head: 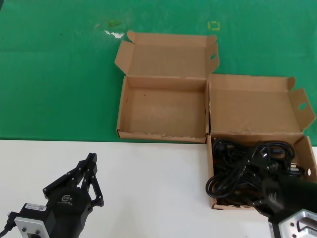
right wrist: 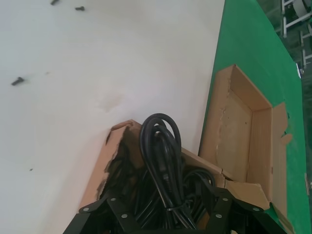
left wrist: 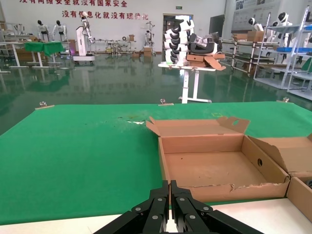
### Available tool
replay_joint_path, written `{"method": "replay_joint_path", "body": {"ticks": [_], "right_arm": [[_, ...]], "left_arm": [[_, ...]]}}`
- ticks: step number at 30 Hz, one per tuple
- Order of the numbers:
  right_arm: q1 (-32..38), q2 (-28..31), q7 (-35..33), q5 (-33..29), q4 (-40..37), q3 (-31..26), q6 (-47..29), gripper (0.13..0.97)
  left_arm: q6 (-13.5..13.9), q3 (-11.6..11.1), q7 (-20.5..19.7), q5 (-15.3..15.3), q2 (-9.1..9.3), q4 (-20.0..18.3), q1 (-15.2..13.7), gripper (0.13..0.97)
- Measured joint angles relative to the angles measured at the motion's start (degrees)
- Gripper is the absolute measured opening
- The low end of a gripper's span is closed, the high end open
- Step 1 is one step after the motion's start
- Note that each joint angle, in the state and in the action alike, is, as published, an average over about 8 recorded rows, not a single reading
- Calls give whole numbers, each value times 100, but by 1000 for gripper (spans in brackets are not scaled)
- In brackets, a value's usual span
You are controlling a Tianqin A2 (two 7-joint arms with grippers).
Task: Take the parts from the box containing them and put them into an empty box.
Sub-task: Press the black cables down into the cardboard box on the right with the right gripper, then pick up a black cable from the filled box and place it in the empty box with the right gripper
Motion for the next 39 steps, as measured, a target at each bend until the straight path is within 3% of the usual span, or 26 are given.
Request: {"method": "replay_joint_path", "body": {"ticks": [9,17,21,29,39], "right_arm": [[212,-214,-13,9,-341,-68,62,471],[315,-309,-35,40,-513,-125,91,346],[368,-345,-56,56,-591,-148,112,346],[433,-358,-56,74,-630,-159,126,228],[552,-258,153,-54,-277,12,53,210]], "left_arm": [[0,0,0,0,0,0,0,161],[0,0,0,0,0,0,0,161],[0,0,0,0,0,0,0,161],[0,0,0,-1,0,0,0,161],[0,0,0,-1,0,0,0,161]]}}
